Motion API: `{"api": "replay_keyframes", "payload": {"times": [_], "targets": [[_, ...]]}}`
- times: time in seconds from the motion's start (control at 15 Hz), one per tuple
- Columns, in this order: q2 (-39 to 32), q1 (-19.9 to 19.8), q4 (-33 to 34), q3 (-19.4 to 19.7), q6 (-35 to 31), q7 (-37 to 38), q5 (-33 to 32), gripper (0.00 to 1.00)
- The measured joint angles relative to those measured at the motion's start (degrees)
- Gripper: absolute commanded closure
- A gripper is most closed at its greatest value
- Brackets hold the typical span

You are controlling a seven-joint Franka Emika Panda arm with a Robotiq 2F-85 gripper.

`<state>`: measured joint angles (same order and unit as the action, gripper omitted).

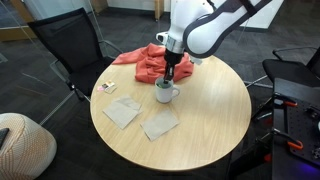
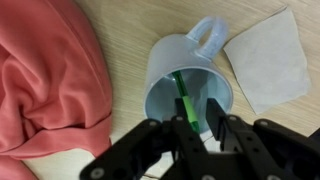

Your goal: Put the pen on the table and move the mug to the right

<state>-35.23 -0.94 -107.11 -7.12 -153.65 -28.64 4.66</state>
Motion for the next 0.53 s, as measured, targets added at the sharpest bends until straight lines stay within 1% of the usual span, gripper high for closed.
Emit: {"api": "replay_keyframes", "payload": {"times": [0.27,0.53], "targets": [[-1.76,-0.21,1.76,0.00,0.01,0.01,-0.05,0.69],[-3.36,-0.21,3.36,0.00,0.19,0.01,-0.14,0.71]]}}
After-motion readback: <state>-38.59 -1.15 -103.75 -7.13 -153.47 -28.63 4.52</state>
